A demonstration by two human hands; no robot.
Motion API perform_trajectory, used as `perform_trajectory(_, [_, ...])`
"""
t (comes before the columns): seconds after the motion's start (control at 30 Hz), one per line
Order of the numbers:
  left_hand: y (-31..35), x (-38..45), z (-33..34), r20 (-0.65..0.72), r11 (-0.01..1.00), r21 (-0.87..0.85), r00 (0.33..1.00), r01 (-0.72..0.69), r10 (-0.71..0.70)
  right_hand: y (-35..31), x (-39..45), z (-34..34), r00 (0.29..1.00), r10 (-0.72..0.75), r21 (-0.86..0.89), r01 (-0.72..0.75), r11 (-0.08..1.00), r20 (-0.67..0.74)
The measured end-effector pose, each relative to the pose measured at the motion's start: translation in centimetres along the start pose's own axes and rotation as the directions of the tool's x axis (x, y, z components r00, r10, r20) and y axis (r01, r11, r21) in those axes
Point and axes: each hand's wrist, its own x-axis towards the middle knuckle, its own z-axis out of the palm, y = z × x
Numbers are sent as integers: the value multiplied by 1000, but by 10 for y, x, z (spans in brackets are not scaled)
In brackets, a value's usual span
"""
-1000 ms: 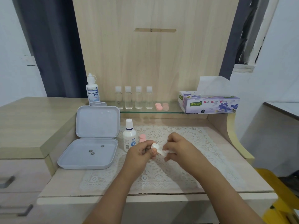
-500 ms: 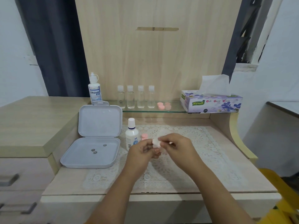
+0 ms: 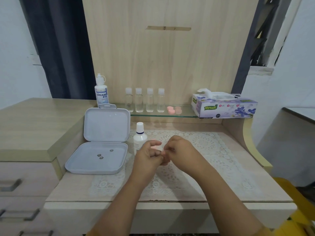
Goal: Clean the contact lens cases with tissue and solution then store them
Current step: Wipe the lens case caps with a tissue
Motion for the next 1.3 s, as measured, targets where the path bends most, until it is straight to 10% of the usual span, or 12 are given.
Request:
perform_trajectory(0.23, [4,-3,0,82,999,-18,996,-31,32,3,-4,7,986,111,252,-77,965,-126])
perform_trajectory(0.43, [0,0,0,72,999,-44,997,1,2,15,-20,6,850,439,764,-69,641,-291])
perform_trajectory(1.3, [-7,3,-2,78,998,-62,997,-8,13,17,-7,15,922,357,475,-250,844,-148])
